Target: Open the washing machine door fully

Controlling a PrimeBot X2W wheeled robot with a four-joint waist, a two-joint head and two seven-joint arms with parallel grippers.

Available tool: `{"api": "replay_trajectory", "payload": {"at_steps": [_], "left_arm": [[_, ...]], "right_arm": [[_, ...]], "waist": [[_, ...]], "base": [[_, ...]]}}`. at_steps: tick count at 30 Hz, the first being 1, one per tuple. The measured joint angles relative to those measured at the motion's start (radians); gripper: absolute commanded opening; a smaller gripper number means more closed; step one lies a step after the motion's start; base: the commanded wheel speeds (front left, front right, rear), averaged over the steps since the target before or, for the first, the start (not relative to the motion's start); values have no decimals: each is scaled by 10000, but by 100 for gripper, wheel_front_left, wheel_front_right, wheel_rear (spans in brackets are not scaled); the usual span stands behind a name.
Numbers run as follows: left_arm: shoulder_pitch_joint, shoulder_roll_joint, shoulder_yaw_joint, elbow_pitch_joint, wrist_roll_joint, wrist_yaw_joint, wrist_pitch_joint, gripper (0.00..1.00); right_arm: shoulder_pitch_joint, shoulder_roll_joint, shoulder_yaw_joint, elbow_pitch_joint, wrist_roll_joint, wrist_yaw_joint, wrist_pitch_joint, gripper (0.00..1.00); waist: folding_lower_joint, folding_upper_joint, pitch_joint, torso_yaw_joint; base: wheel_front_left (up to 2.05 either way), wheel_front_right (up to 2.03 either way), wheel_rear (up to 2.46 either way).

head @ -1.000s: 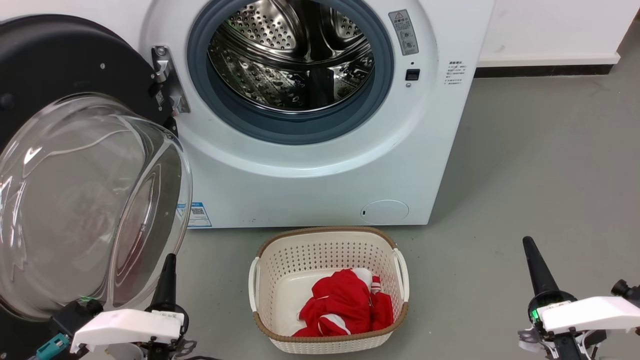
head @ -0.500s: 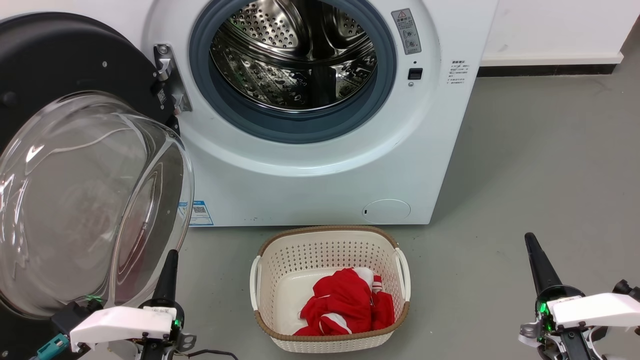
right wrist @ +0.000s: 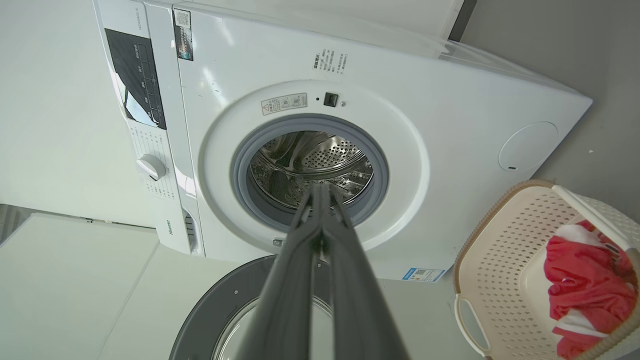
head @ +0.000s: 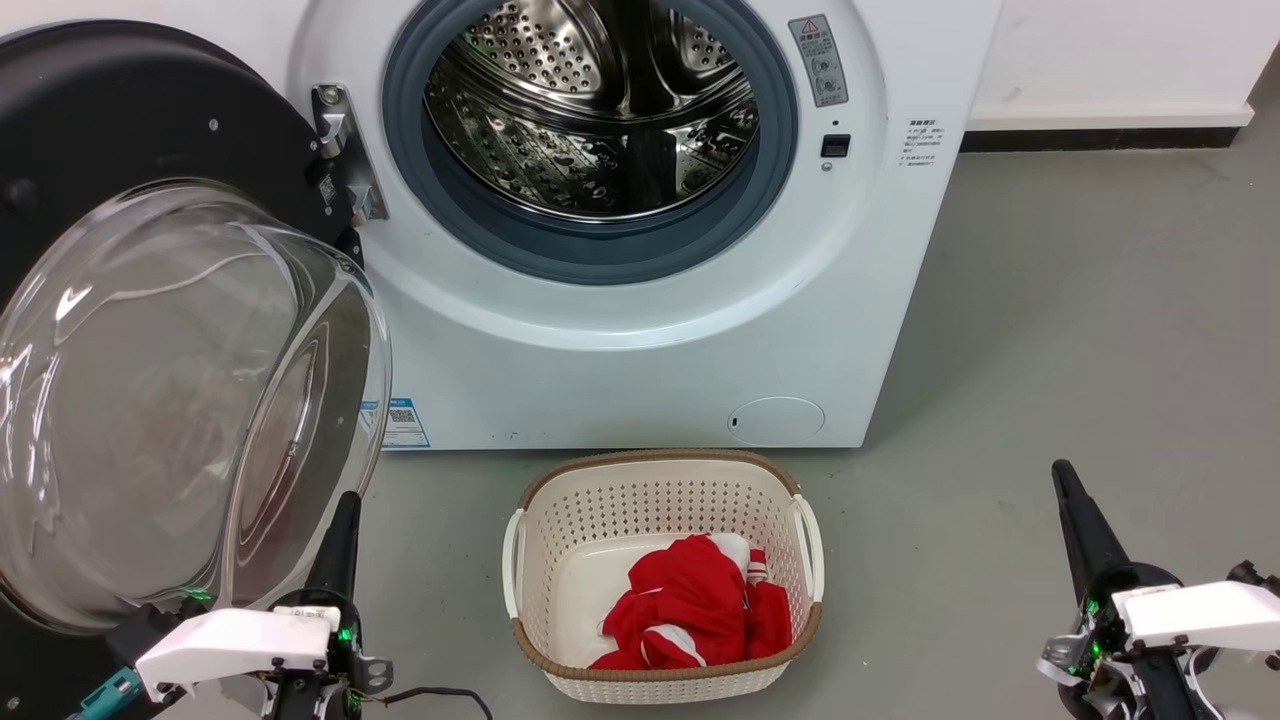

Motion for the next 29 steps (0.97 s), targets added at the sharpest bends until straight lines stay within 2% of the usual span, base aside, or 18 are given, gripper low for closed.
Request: {"api": "replay_trajectory", "payload": {"at_steps": [14, 29], "left_arm": [[-174, -19, 63, 153, -1235, -132, 305, 0], [-324, -33, 115, 267, -2075, -219, 514, 0]], "right_arm": [[-152, 6, -123, 136, 1210, 2, 257, 0], [-296, 25, -221, 242, 2042, 0, 441, 0]], "waist": [[0, 0, 36, 63], [0, 0, 62, 109]], "base": [[0, 0, 0], [0, 0, 0]]}}
